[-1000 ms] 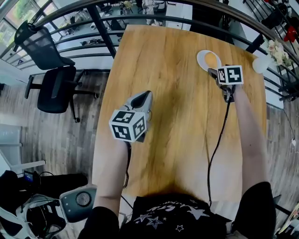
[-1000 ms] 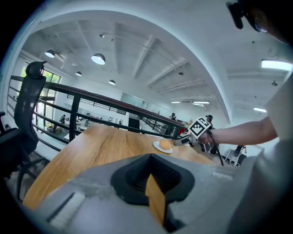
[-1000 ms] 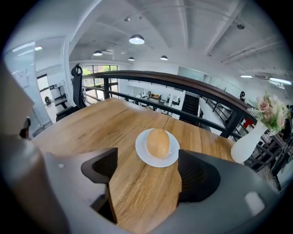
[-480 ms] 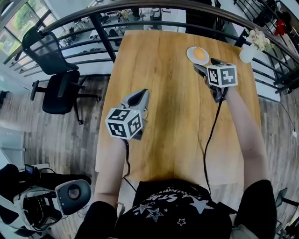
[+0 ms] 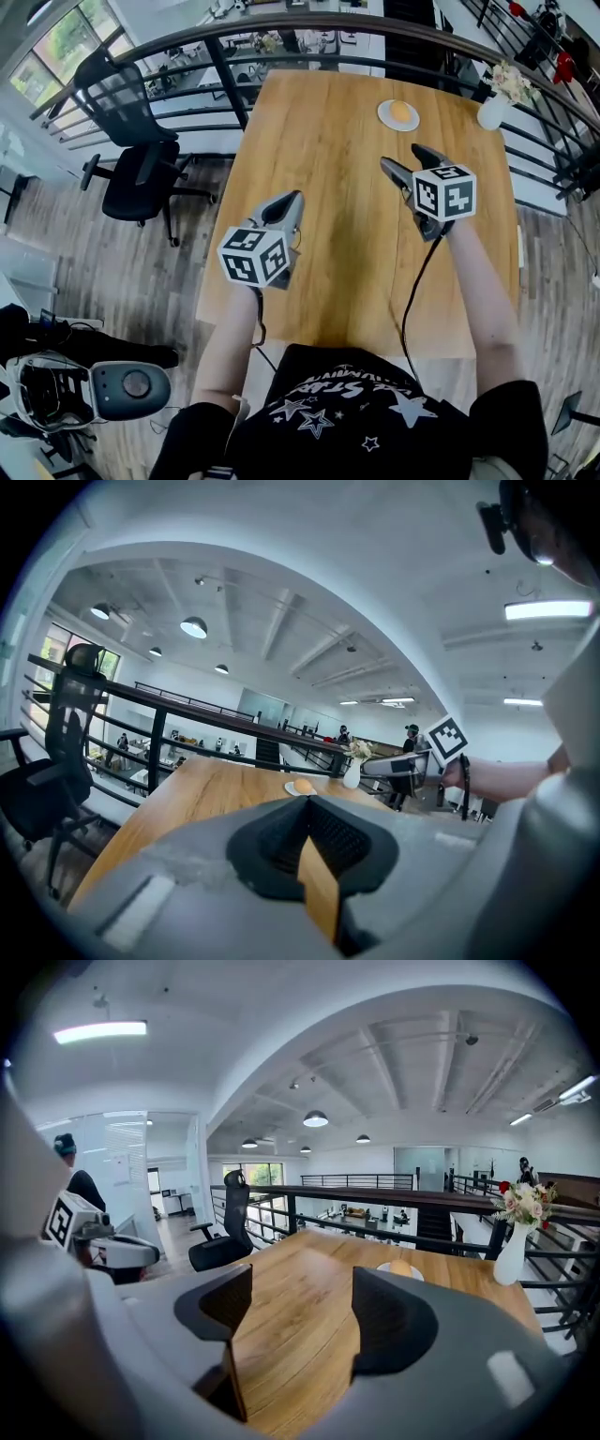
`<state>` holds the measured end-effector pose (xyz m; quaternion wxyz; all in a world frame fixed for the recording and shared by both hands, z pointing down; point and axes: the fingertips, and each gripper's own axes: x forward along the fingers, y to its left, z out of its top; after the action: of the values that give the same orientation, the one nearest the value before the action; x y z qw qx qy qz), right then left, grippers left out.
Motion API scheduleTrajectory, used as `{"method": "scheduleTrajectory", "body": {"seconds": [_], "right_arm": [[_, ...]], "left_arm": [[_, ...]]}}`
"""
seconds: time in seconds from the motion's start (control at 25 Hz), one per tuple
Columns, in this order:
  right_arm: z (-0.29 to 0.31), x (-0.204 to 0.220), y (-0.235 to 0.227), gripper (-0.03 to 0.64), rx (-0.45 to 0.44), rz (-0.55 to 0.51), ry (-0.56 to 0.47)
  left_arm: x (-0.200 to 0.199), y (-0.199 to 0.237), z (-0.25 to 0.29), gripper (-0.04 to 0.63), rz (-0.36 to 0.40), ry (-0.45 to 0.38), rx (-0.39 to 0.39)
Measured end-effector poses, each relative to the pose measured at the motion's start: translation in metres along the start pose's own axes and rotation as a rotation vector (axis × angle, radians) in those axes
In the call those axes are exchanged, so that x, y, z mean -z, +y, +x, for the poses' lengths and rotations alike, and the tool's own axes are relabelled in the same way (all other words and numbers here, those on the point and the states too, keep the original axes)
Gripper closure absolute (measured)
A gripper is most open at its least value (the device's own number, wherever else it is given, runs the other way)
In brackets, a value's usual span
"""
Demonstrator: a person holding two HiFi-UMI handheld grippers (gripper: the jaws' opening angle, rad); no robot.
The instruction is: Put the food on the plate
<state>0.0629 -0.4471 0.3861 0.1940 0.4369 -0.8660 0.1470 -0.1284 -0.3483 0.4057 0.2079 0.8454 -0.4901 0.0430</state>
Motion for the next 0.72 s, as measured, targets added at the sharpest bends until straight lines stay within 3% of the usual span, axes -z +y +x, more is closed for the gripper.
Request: {"method": "scheduleTrajectory", "body": {"seconds": [0.16, 0.44, 0.72], "right_arm": [[-0.04, 0.006, 0.007, 0.278, -0.063, 0.013, -0.017], [-0.094, 0.042, 0.03, 0.288, -0.081, -0.009, -0.035], [-0.145, 0.1, 0.064, 0.359, -0.154, 0.047, -0.036]], "left_arm": [[0.0, -0.042, -0.005, 0.594, 0.001, -0.006, -0.009], [0.023, -0.09, -0.031, 0.594, -0.012, 0.003, -0.009], [0.065, -0.135, -0.062, 0.594, -0.005, 0.046, -0.03]]}}
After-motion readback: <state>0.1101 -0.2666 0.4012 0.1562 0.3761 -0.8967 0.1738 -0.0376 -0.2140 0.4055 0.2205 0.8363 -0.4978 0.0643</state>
